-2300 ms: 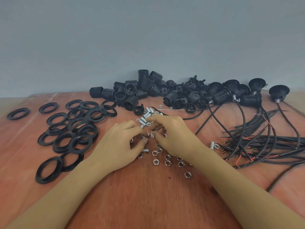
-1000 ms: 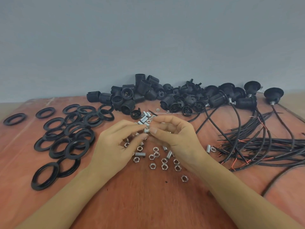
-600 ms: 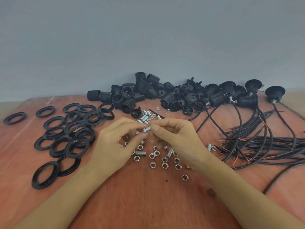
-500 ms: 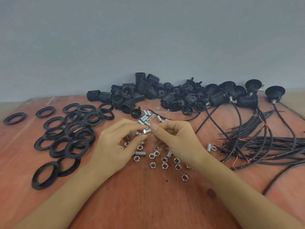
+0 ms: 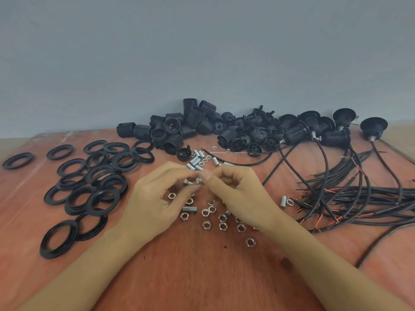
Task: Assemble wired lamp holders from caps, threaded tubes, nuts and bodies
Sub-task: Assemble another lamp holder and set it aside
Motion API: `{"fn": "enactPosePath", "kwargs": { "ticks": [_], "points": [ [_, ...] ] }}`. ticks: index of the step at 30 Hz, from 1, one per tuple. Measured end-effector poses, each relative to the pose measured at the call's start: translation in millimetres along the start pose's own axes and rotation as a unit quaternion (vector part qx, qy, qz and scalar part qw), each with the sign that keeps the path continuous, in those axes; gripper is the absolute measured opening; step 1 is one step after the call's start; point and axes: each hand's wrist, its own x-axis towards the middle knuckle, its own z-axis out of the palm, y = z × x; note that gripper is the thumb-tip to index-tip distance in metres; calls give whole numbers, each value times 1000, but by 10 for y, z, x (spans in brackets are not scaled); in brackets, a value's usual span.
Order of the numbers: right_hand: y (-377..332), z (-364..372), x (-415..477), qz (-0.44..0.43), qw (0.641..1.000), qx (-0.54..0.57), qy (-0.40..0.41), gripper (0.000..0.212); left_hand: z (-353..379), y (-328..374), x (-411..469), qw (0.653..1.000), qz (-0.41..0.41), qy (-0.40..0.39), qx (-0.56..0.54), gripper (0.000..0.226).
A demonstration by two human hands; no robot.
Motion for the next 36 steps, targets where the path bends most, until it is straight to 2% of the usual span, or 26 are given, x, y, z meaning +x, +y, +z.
{"fn": "enactPosePath", "kwargs": {
  "ticks": [1,2,5,8,9,12,13,15,16,19,22,23,26,29,30,33,34,36],
  "points": [
    [4,-9,6,-5,1000,2,-6,27,-4,-6,1,1000,-1,0,0,19],
    [11,-13,10,-4,1000,-7,-7,27,-5,-8,1,1000,-1,-3,-1,19],
    [22,1,5,6,999,-37,4,46,0,-3,-13,1000,4,-14,-3,19],
    [4,-9,-3,-3,1000,-16,-4,26,-4,-5,-11,1000,8,-19,-3,18],
    [1,-13,-4,-4,1000,-17,-8,27,-5,-5,-6,1000,8,-21,-5,18],
    [11,-29,-3,12,999,-28,-10,56,1,5,0,1000,12,-25,-4,18],
    [9,-31,-4,12,1000,-26,-10,53,0,6,-2,1000,12,-26,-3,18],
    [12,-38,2,3,1000,-23,-7,33,-6,1,-5,1000,8,-25,-2,20],
    [15,-39,4,-2,1000,-28,-5,31,-10,-2,-5,1000,7,-24,-3,19],
    [45,-26,4,-4,999,-46,-4,45,-9,1,-2,1000,8,-24,2,18],
    [54,-23,5,-17,999,-30,-10,21,-14,-3,5,1000,7,-24,4,17],
    [59,-24,6,-19,999,-33,-12,22,-17,-5,7,1000,7,-25,4,17],
    [85,-24,6,-19,999,-43,-11,40,-13,-2,7,1000,9,-28,3,17],
    [80,-33,15,-20,999,-36,-9,17,-24,-7,11,1000,4,-26,7,16],
    [93,-35,20,-23,999,-38,-8,16,-29,-9,14,1000,3,-27,6,16],
    [103,-27,16,-28,999,-46,2,41,-22,-4,13,999,3,-31,6,17],
    [108,-32,15,-31,999,-45,3,40,-19,-4,10,999,2,-31,8,17],
    [96,-35,19,-34,998,-47,0,19,-24,-12,9,1000,-2,-28,10,17]
  ]
}}
